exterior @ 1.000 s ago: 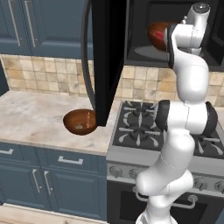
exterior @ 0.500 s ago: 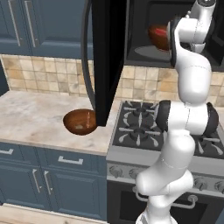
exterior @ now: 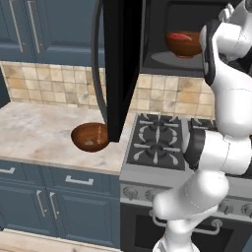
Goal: Place the bowl containing the sweet potato and steak in the microwave. Close the microwave door and press the start button to microwave the meal.
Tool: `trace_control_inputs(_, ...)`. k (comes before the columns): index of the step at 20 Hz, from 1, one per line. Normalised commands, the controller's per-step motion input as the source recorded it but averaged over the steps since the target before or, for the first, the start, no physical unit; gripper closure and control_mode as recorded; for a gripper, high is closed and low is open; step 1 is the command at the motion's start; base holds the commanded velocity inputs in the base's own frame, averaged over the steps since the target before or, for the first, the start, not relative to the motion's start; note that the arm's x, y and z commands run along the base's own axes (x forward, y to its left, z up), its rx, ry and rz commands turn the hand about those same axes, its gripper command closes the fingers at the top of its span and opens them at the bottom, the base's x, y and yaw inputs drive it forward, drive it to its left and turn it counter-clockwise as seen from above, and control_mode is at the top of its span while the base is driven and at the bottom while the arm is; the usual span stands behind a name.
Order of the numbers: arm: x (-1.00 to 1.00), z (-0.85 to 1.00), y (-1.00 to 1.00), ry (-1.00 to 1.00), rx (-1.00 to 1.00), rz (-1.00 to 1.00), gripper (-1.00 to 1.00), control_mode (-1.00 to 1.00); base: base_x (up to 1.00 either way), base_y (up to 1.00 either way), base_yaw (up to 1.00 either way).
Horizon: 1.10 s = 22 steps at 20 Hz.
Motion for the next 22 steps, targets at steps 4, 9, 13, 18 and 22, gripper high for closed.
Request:
trace_control_inputs(4,-1.0,-0.06,0.48,-0.16,-0.19,0.0,-1.0,-1.0,0.0,0.0,0.0)
trace_control_inputs(9,-1.0,0.0,0.53,0.0,-0.21,0.01,-1.0,-1.0,0.0,0.0,0.0)
trace_control_inputs(13,-1.0,0.01,0.3,0.07,-0.26,0.1,-1.0,-1.0,0.0,0.0,0.0)
trace_control_inputs(18,-1.0,0.06,0.02,0.13,-0.38,0.21,-1.0,-1.0,0.0,0.0,0.0)
trace_control_inputs(22,-1.0,0.14,0.03,0.16,-0.49,0.27,-1.0,-1.0,0.0,0.0,0.0)
